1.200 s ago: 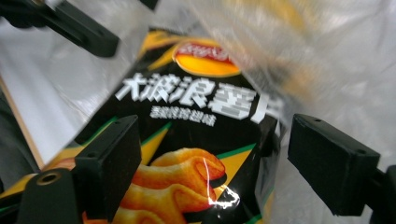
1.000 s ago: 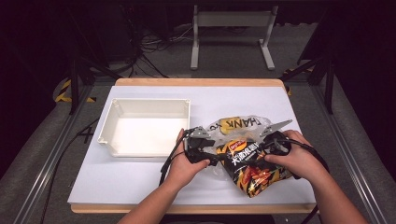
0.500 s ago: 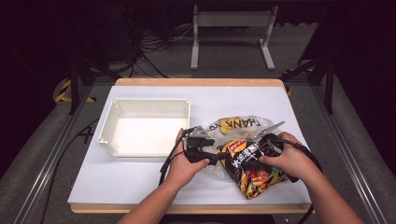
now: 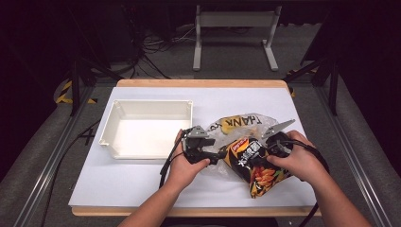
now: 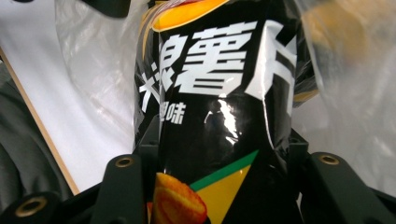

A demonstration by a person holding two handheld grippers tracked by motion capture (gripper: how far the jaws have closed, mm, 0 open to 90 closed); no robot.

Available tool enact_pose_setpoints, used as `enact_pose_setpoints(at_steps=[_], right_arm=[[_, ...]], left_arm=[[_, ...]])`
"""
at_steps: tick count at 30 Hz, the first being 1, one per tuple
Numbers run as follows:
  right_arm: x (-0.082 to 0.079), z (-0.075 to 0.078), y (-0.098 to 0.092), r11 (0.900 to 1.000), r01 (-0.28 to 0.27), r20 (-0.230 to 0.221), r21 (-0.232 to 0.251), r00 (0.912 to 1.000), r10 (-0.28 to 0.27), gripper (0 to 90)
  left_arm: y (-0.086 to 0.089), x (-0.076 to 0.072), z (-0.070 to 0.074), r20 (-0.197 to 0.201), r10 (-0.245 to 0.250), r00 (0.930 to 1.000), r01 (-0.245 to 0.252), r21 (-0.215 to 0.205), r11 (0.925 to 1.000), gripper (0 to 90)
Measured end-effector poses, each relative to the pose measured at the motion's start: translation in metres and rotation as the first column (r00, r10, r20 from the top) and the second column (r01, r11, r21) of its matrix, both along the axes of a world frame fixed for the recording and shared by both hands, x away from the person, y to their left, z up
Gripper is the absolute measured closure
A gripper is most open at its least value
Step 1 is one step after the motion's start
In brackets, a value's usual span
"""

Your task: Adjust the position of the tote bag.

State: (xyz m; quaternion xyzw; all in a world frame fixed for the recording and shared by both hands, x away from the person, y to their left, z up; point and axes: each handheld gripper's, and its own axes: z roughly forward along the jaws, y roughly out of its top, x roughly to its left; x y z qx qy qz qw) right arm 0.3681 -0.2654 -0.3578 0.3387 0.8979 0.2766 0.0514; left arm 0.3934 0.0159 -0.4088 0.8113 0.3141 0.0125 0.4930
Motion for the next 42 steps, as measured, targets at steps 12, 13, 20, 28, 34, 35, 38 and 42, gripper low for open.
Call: enact_pose_setpoints(at_steps=[12, 13, 20, 28, 34, 35, 38, 42], right_arm=[[-0.01, 0.029, -0.023, 0.998, -0.051, 0.104, 0.038, 0.9935, 0.047, 51.4], [-0.011, 0.031, -0.026, 0.998, -0.043, 0.109, 0.048, 0.9934, 0.038, 51.5], [-0.016, 0.049, -0.034, 0.991, -0.022, 0.171, 0.135, 0.9853, -0.001, 51.7], [-0.017, 0.057, -0.028, 0.975, -0.038, 0.205, 0.221, 0.9788, -0.008, 51.1], [-0.017, 0.062, -0.025, 0.958, -0.053, 0.195, 0.282, 0.9808, -0.003, 51.1], [-0.017, 0.062, -0.025, 0.958, -0.053, 0.195, 0.282, 0.9808, -0.003, 51.1], [-0.015, 0.063, -0.021, 0.952, -0.069, 0.169, 0.298, 0.9855, 0.018, 50.9], [-0.017, 0.066, -0.016, 0.942, -0.095, 0.162, 0.322, 0.9858, 0.044, 51.0]], left_arm=[[-0.002, -0.001, 0.001, -0.006, 0.031, 0.9995, -0.031, 0.002, 0.9995, 32.1], [-0.002, -0.001, 0.002, 0.002, 0.026, 0.9997, -0.026, 0.001, 0.9997, 31.9], [-0.007, -0.004, 0.001, 0.003, -0.004, 1.0, 0.004, 0.025, 0.9997, 30.3], [-0.007, -0.006, 0.005, 0.037, -0.001, 0.9993, 0.001, 0.013, 0.9999, 28.6], [-0.008, -0.006, 0.004, 0.042, -0.015, 0.999, 0.014, 0.018, 0.9997, 28.7], [-0.008, -0.006, 0.004, 0.042, -0.015, 0.999, 0.014, 0.018, 0.9997, 28.6], [-0.008, -0.005, 0.005, 0.048, -0.004, 0.9988, 0.002, 0.029, 0.9996, 28.7], [-0.007, -0.004, 0.005, 0.052, 0.003, 0.9987, -0.004, 0.018, 0.9998, 28.7]])
